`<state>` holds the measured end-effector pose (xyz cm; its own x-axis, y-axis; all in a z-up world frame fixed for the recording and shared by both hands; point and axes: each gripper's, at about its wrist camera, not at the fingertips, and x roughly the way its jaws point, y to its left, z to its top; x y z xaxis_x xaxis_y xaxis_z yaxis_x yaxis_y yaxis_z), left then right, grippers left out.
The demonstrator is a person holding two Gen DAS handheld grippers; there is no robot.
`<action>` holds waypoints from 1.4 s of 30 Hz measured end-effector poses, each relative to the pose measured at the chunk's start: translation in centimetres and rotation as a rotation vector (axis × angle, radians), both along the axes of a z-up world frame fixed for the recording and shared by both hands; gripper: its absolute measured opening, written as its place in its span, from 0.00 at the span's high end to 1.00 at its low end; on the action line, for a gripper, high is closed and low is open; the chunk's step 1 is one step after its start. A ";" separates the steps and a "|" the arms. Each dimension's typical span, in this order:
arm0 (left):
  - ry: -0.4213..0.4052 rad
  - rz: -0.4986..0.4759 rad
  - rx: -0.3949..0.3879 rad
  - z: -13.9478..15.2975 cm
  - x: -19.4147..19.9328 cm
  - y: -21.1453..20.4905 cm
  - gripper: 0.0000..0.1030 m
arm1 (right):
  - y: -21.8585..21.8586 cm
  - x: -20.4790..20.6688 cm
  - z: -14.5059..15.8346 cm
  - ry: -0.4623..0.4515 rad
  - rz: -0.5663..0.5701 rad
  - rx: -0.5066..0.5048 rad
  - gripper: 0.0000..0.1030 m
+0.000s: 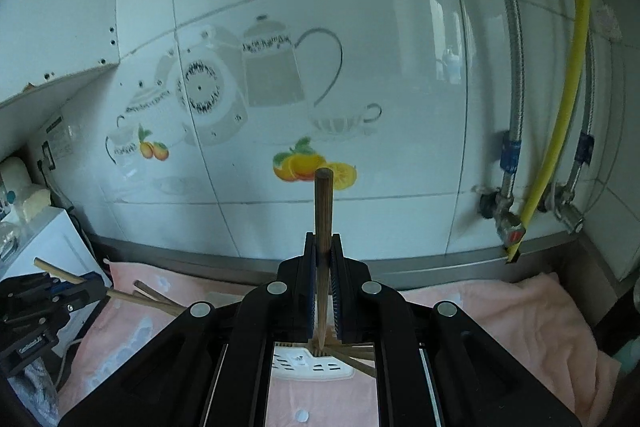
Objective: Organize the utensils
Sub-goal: 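Lift the left tool's chopstick over the white holder while the right tool carries its chopstick there, then open the left tool over the holder while the right tool opens to drop its chopstick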
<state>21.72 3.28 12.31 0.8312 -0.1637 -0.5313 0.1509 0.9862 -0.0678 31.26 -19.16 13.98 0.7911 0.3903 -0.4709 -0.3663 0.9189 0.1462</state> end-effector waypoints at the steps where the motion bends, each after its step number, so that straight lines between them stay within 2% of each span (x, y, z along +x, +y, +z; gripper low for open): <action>1: 0.010 0.007 0.001 -0.2 0.3 0.1 0.95 | 0.0 0.2 -0.3 0.008 0.004 0.005 0.93; 5: 0.048 0.014 0.019 -1.3 1.6 -0.1 0.95 | 0.3 0.6 -1.2 0.032 0.014 -0.006 0.93; 13: 0.126 0.011 -0.024 -3.9 3.4 0.0 0.95 | 1.3 1.0 -3.4 0.078 0.035 -0.035 0.93; 20: 0.140 0.015 -0.040 -4.8 3.6 0.3 0.94 | 1.8 1.2 -4.6 0.104 0.043 -0.063 0.93; 24: 0.120 0.016 -0.043 -4.5 3.1 0.5 0.93 | 1.7 1.1 -4.7 0.107 0.037 -0.062 0.91; 27: 0.102 0.017 -0.042 -4.2 2.7 0.5 0.87 | 1.5 0.9 -4.6 0.102 0.034 -0.057 0.90; 28: 0.094 0.017 -0.044 -4.1 2.4 0.6 0.81 | 1.4 0.8 -4.5 0.101 0.034 -0.055 0.88; 31: 0.076 0.020 -0.049 -3.7 1.8 0.8 0.75 | 1.0 0.0 -4.2 0.088 0.032 -0.055 0.79; 33: 0.066 0.023 -0.052 -3.6 1.1 0.9 0.69 | 0.9 -0.7 -4.1 0.077 0.033 -0.058 0.78; 35: 0.054 0.031 -0.052 -3.5 0.5 1.1 0.60 | 0.6 -1.7 -4.0 0.068 0.031 -0.057 0.70; 39: 0.042 0.039 -0.064 -3.5 -0.8 1.6 0.55 | 0.3 -3.7 -4.1 0.057 0.034 -0.048 0.64; 42: 0.033 0.048 -0.062 -3.6 -1.8 1.8 0.51 | 0.4 -5.2 -4.3 0.038 0.031 -0.066 0.56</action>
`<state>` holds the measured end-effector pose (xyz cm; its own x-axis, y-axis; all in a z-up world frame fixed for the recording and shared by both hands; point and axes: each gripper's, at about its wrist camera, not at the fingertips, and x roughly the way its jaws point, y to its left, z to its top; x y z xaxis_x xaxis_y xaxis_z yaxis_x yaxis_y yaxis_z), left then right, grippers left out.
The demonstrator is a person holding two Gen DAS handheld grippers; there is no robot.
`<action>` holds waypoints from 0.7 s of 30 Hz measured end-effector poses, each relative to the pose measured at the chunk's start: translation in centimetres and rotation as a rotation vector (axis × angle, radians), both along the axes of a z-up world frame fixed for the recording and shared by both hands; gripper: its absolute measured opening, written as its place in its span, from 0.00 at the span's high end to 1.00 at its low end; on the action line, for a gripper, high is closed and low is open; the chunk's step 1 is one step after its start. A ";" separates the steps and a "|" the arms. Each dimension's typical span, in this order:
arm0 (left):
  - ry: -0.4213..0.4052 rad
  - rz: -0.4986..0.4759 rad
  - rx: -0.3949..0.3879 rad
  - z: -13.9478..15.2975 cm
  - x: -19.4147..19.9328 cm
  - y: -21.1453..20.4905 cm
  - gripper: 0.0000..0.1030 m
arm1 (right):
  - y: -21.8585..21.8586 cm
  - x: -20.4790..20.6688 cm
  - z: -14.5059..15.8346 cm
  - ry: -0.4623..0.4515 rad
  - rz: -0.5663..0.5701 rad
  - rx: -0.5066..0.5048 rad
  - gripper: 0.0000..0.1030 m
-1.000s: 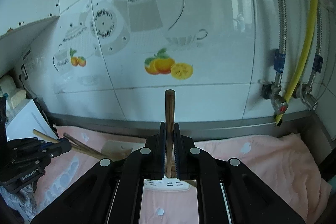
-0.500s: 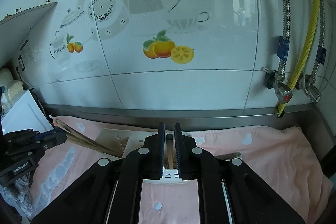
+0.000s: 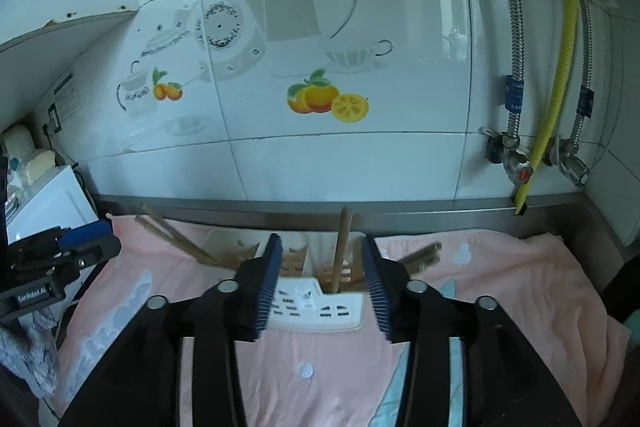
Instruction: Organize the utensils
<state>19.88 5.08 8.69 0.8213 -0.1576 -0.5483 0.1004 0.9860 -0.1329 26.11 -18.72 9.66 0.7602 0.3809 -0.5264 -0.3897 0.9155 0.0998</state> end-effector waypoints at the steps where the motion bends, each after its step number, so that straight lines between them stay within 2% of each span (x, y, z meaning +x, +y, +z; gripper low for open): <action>1: -0.003 0.004 0.002 -0.1 -0.4 0.1 0.46 | 0.1 -0.5 -0.1 -0.010 0.001 -0.008 0.54; 7: -0.018 0.022 0.010 -0.6 -2.4 0.5 0.39 | 0.7 -3.5 -0.4 -0.054 0.001 -0.059 0.42; 12: -0.032 0.045 0.015 -1.1 -4.2 0.9 0.27 | 1.0 -6.0 -1.0 -0.072 0.004 -0.070 0.33; 14: -0.037 0.058 0.018 -1.4 -5.1 1.0 0.20 | 1.1 -6.8 -1.2 -0.079 0.000 -0.069 0.24; 21: -0.041 0.088 0.061 -2.7 -7.4 1.2 0.09 | 1.7 -9.9 -2.6 -0.095 -0.019 -0.097 0.13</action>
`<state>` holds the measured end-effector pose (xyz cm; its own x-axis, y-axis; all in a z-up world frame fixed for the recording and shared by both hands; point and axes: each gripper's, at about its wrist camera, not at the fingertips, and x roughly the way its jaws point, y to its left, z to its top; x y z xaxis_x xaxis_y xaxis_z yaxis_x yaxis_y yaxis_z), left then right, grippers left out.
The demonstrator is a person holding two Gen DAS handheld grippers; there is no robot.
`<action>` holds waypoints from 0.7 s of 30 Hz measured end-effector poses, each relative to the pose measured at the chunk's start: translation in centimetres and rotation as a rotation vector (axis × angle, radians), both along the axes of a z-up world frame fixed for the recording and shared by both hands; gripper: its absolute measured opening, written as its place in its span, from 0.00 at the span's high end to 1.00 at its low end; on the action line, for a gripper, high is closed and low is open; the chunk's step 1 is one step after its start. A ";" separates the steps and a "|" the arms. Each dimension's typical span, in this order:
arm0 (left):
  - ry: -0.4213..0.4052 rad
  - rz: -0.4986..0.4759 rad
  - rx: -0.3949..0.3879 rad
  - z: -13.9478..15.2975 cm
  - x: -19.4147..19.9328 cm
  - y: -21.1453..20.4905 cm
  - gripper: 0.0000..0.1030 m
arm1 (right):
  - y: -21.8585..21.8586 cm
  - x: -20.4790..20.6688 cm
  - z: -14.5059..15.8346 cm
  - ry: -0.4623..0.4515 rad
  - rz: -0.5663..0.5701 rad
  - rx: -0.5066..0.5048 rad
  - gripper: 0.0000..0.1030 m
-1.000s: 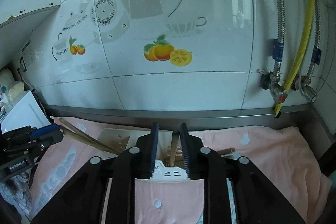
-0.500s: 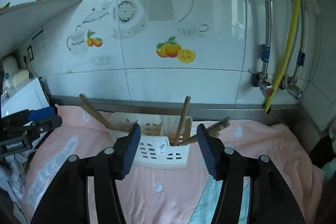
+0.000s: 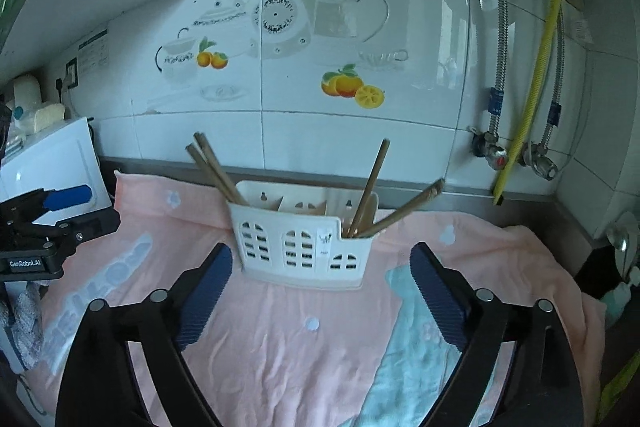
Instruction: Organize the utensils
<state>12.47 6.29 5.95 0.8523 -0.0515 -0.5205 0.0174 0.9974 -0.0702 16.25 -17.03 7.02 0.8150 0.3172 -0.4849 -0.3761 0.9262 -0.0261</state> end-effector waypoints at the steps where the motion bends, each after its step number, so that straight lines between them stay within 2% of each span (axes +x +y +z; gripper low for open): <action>1: -0.002 0.004 0.004 -0.1 -0.2 0.0 0.06 | 0.0 -0.4 -0.3 0.002 -0.003 0.002 0.13; 13: 0.017 0.042 0.030 -2.9 -3.3 0.0 0.05 | -1.9 -2.9 -3.6 0.070 -0.088 0.055 0.09; 21: 0.033 0.066 0.033 -4.6 -4.9 -0.1 0.05 | -2.5 -4.0 -5.4 0.110 -0.093 0.079 0.07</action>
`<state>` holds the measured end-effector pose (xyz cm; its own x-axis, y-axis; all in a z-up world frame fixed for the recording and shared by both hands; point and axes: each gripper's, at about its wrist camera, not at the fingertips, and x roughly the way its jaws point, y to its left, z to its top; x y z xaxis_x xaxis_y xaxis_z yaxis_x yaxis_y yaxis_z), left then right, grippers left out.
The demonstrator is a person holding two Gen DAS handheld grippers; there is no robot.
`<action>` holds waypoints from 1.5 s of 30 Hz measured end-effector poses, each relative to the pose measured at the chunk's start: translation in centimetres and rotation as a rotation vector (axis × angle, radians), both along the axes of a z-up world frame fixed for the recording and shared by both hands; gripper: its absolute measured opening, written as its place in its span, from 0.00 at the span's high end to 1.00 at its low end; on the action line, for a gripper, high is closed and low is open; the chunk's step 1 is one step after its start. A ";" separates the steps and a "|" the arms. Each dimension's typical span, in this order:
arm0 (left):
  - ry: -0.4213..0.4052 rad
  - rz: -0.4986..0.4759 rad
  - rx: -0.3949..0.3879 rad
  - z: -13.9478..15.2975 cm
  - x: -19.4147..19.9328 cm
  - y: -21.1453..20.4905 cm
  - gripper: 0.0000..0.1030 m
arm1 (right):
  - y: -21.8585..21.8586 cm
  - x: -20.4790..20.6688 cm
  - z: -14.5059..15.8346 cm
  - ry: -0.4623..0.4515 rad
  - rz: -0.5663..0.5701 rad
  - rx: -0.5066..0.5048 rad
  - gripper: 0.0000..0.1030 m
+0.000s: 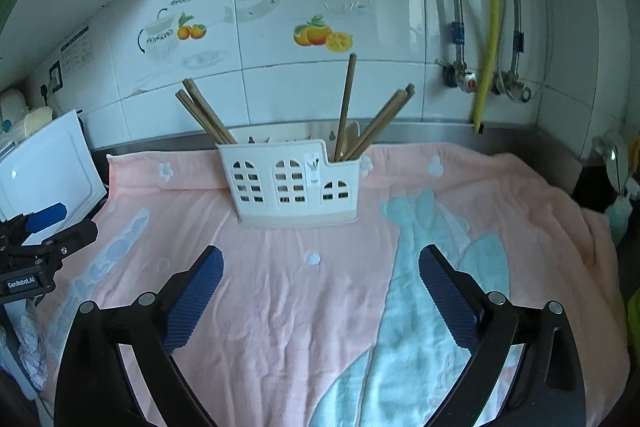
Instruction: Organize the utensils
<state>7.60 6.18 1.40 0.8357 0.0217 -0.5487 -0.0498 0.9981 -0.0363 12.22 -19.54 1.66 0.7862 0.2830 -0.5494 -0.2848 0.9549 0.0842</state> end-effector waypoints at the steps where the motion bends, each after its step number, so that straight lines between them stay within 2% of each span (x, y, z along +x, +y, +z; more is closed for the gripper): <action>1: 0.002 0.002 0.001 -0.1 -0.1 -0.1 0.05 | 0.0 -0.1 -0.2 0.005 0.002 0.003 0.07; 8: 0.006 -0.007 0.020 -0.6 -1.1 -0.4 0.05 | 0.1 -0.8 -0.8 0.015 0.023 -0.005 0.07; 23: 0.055 -0.023 0.006 -2.7 -1.9 -0.5 0.05 | 0.5 -1.7 -1.8 0.026 0.046 -0.040 0.07; 45: 0.055 -0.025 0.009 -2.8 -2.5 -0.7 0.05 | 0.7 -2.2 -2.1 0.039 0.053 -0.045 0.07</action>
